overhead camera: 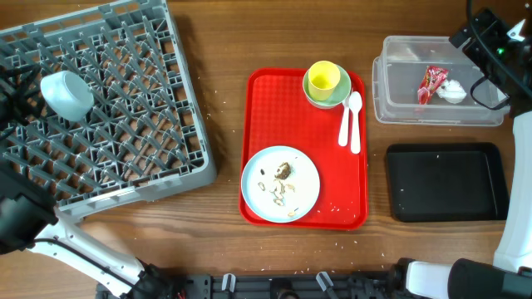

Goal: Sort waste into correct bins and load items into the dishwasher rack
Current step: 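Place the light-blue bowl upside down in the dish rack with left gripper, then move the left gripper back to the tray and grasp the yellow cup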

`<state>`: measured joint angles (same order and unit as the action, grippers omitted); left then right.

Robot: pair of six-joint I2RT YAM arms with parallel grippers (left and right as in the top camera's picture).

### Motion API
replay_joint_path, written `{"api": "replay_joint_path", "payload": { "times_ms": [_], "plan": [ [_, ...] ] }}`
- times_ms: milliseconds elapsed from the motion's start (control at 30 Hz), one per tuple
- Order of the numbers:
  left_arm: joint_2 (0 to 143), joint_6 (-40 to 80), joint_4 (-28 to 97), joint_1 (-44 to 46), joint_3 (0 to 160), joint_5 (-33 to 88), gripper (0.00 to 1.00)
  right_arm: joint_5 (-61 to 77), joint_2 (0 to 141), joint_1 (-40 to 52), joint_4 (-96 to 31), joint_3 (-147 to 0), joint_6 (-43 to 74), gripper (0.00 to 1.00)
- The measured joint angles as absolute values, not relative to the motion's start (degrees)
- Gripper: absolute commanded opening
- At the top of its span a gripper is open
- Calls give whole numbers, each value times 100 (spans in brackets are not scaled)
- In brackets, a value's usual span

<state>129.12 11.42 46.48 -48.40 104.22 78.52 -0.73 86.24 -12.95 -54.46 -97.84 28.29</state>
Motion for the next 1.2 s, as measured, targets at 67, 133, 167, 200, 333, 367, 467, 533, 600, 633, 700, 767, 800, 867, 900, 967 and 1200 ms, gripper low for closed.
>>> {"api": "replay_joint_path", "payload": {
  "times_ms": [67,133,167,200,333,367,467,533,600,633,700,767,800,867,900,967,1200],
  "plan": [
    [12772,1144,4788,-4840,10414,7693,63,-73,8624,-1295,-5446,-9786,2829,100],
    [12254,1166,5024,-4838,10407,7085,66,-73,8624,-1295,-5443,-9786,2829,100],
    [11955,1275,5135,-4838,10407,6512,71,-73,8624,-1297,-5448,-9784,2829,100],
    [11622,1437,5269,-4831,10407,5802,78,-73,8624,-1295,-5450,-9786,2829,100],
    [10914,1892,5424,-4827,10412,3677,35,-73,8624,-1295,-5446,-9786,2829,100],
    [10932,1946,5500,-4805,10409,3371,16,-73,8624,-1295,-5446,-9786,2829,100],
    [10940,1962,5516,-4407,10409,3109,4,-73,8624,-1295,-5450,-9786,2829,100],
    [10940,1865,5520,-3667,10409,3044,38,-73,8624,-1295,-5450,-9786,2829,100],
    [10951,1619,5507,-2724,10409,3022,61,-73,8624,-1295,-5446,-9786,2829,100],
    [10973,1518,5509,-2134,10409,3004,63,-73,8624,-1295,-5450,-9786,2829,100],
    [11118,1424,5430,-1107,10409,2834,56,-73,8624,-1295,-5452,-9784,2829,100],
    [11472,1634,5286,-108,10412,2045,55,-73,8624,-1295,-5457,-9786,2829,100],
    [11587,1835,5256,167,10412,1627,56,-73,8624,-1295,-5454,-9786,2829,100],
    [11863,2335,5225,878,10409,207,55,-73,8624,-1295,-5459,-9786,2829,100],
    [11917,2482,5199,1122,10409,-255,49,-73,8624,-1297,-5459,-9786,2829,100],
    [11920,2650,5201,1267,10409,-823,48,-73,8624,-1297,-5457,-9786,2829,100],
    [11926,2958,5489,1264,10409,-1977,48,-73,8624,-1297,-5457,-9786,2829,100]
  ]
}}
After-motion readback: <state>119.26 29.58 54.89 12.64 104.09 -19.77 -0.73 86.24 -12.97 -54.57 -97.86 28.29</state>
